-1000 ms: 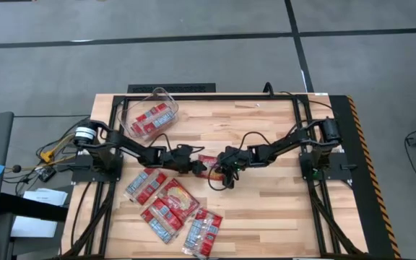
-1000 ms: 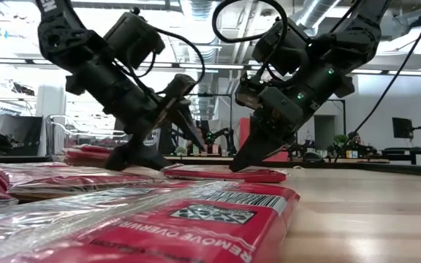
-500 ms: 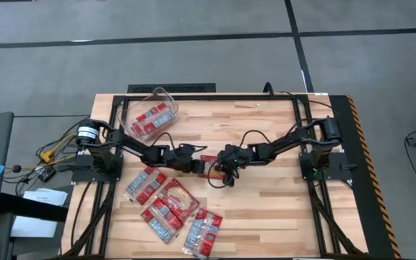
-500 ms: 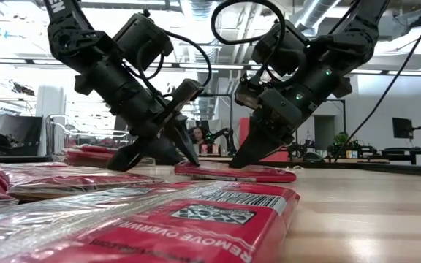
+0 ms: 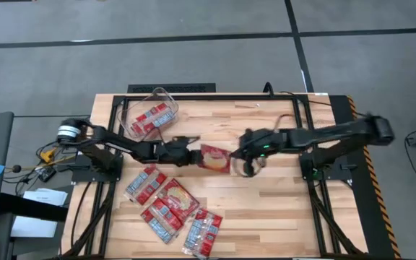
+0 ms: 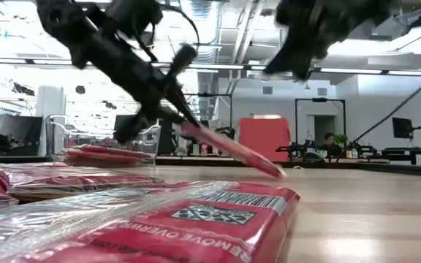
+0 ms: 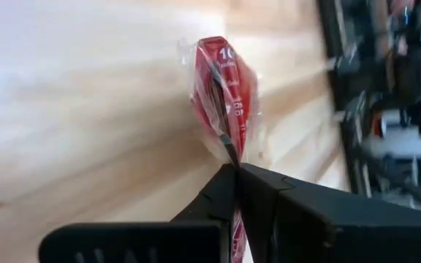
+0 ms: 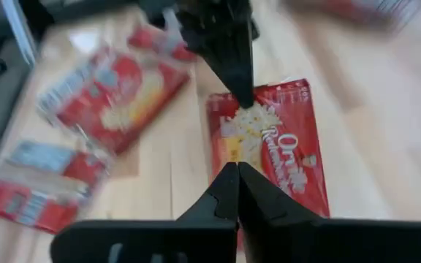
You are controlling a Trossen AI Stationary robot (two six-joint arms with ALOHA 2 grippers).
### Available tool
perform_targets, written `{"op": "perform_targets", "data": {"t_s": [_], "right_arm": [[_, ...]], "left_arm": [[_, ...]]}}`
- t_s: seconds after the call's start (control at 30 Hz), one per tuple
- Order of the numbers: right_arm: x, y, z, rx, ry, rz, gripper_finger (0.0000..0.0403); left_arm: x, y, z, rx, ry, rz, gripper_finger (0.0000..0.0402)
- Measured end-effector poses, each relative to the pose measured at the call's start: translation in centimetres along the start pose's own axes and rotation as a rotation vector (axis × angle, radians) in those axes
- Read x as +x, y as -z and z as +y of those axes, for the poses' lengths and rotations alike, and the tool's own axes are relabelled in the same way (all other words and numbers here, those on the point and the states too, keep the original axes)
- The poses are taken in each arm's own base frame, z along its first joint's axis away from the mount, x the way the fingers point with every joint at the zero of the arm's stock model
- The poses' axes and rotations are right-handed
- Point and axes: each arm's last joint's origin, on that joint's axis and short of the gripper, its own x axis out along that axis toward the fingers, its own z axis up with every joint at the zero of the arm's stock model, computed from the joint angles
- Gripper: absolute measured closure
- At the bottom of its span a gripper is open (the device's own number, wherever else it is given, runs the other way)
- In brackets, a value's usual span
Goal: Sort popcorn bags into baskets
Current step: Put the red popcorn bag into the transparent bin
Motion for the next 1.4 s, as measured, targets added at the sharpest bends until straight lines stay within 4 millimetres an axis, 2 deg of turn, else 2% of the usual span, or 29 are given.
{"op": "perform_targets", "data": {"t_s": [0.1,0.17,0.3,0.43,0.6,0.7,0.83,1.0,1.17,1.4], "right_arm": [[-3.5,-0.9,0.1,-0.002,0.084,-0.097,0.0383],[-5.2,-1.2,0.0,0.003,0.159,-0.155,0.0377],[-7.1,-1.2,-0.5,-0.009,0.251,-0.189,0.0369],[-7.3,-0.9,-1.1,-0.013,0.292,-0.15,0.0372],[-6.5,-0.5,-1.4,-0.023,0.315,-0.097,0.0382],[-5.9,-0.4,-1.4,-0.028,0.317,-0.079,0.0382],[-4.9,-0.2,-1.4,-0.033,0.323,-0.045,0.037],[-3.9,0.1,-1.4,-0.04,0.326,-0.009,0.0364],[-3.2,0.4,-1.5,-0.045,0.332,0.019,0.0374],[-3.2,0.4,-1.5,-0.045,0.332,0.021,0.038]], "left_arm": [[-1.9,-1.4,-1.2,-0.009,0.016,-0.086,0.0401],[-3.5,-2.4,-2.0,-0.011,0.034,-0.155,0.0401],[-6.6,-4.6,-2.8,0.003,0.009,-0.296,0.0401],[-9.7,-6.6,-3.0,0.002,-0.014,-0.432,0.0401],[-14.0,-8.6,-3.1,-0.01,-0.025,-0.603,0.0401],[-16.4,-9.2,-2.7,-0.013,-0.051,-0.685,0.0401],[-18.5,-9.3,-1.2,-0.028,-0.15,-0.728,0.0401],[-19.1,-8.7,1.1,-0.089,-0.283,-0.75,0.0401],[-18.0,-8.0,3.3,-0.162,-0.335,-0.766,0.0401],[-16.6,-7.2,6.2,-0.262,-0.358,-0.797,0.0401]]}}
